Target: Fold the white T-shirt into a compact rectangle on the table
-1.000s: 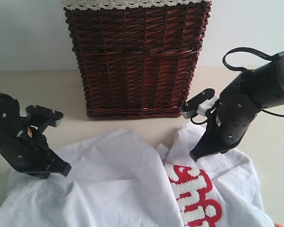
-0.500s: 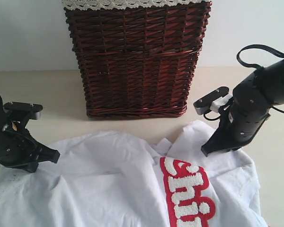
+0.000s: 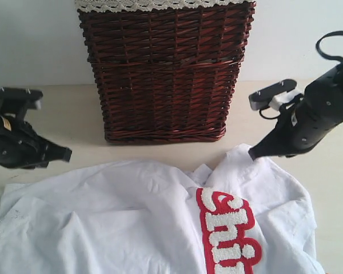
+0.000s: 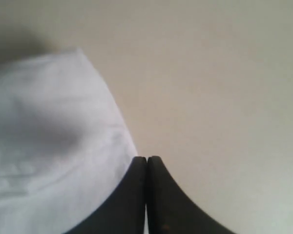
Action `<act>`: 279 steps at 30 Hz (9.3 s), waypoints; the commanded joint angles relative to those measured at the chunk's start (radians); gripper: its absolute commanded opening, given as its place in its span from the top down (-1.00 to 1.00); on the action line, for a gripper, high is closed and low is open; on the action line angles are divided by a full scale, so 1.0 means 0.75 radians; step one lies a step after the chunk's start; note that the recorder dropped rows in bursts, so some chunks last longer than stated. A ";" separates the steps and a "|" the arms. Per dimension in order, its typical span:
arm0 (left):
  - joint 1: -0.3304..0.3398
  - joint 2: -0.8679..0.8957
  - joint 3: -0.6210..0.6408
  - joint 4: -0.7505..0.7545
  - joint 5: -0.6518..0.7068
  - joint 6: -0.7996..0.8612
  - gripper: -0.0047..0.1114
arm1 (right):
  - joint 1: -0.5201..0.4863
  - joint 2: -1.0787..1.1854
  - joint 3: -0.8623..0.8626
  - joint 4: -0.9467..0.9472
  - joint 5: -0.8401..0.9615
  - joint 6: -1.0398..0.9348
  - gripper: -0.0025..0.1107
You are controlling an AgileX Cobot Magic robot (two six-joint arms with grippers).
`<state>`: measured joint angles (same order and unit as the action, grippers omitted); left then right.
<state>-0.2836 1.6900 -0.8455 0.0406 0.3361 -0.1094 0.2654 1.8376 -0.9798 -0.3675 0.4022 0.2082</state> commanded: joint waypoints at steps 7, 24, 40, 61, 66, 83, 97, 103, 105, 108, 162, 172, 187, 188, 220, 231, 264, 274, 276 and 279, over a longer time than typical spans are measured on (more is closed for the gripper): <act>-0.143 0.053 0.006 -0.171 0.027 0.168 0.92 | 0.001 -0.126 -0.006 0.355 -0.041 -0.278 0.96; 0.009 0.275 0.006 -0.144 -0.242 0.171 0.92 | 0.001 -0.122 -0.006 0.410 -0.021 -0.311 0.96; 0.053 0.149 -0.066 -0.146 -0.280 0.171 0.92 | 0.001 -0.078 -0.006 0.936 0.123 -0.889 0.96; 0.053 0.067 -0.066 -0.148 -0.448 0.176 0.92 | -0.033 0.316 -0.243 0.137 0.133 -0.200 0.96; 0.056 0.067 -0.066 -0.143 -0.507 0.176 0.92 | -0.126 0.316 -0.310 0.140 0.158 -0.203 0.96; 0.056 0.008 -0.302 -0.253 0.392 0.616 0.92 | -0.176 -0.087 -0.443 0.528 0.411 -0.537 0.96; -0.118 0.122 0.048 -0.207 0.762 0.654 0.92 | -0.176 -0.459 -0.177 0.868 0.401 -0.751 0.96; -0.128 0.164 0.140 -0.106 0.775 0.550 0.92 | -0.176 -0.527 -0.174 1.010 0.404 -0.858 0.96; -0.144 0.164 0.153 -0.106 0.796 0.533 0.92 | -0.176 -0.532 -0.174 1.026 0.404 -0.868 0.96; -0.186 0.161 0.185 -0.106 0.814 0.523 0.92 | -0.176 -0.532 -0.174 1.040 0.404 -0.868 0.96; 0.146 0.095 -0.320 -0.031 0.089 0.425 0.92 | -0.204 0.458 -0.458 0.490 0.191 -0.435 0.46; 0.146 0.095 -0.372 -0.031 0.075 0.452 0.92 | -0.310 0.483 -0.597 0.458 0.182 -0.388 0.46; 0.146 0.095 -0.378 -0.031 0.078 0.470 0.92 | -0.307 0.417 -0.765 0.528 0.376 -0.448 0.46; 0.146 0.095 -0.378 -0.031 0.093 0.481 0.92 | -0.307 0.395 -0.765 0.548 0.391 -0.466 0.46; -0.213 0.095 -0.159 0.064 0.732 1.382 -0.24 | -0.084 -0.063 -0.402 0.725 0.737 -0.949 0.46; -0.210 0.112 -0.041 0.313 0.618 1.397 -0.89 | -0.079 -0.058 -0.308 0.217 0.607 -0.714 0.46; -0.210 0.112 -0.041 0.241 0.511 1.392 -0.89 | -0.076 0.010 0.088 -0.167 0.338 -0.963 0.96; -0.208 0.112 -0.041 0.243 0.460 1.392 -0.89 | -0.101 -0.051 0.106 0.063 0.399 -1.306 0.96; -0.208 0.112 -0.041 0.243 0.460 1.392 -0.89 | -0.101 -0.034 0.129 0.155 0.349 -1.399 0.96; -0.208 0.112 -0.041 0.230 0.460 1.392 -0.89 | -0.101 0.002 0.149 0.165 0.264 -1.402 0.96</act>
<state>-0.4405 1.7744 -0.8767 0.2345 0.6897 0.9341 0.1932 1.8171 -0.8819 -0.2740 0.6578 -0.8058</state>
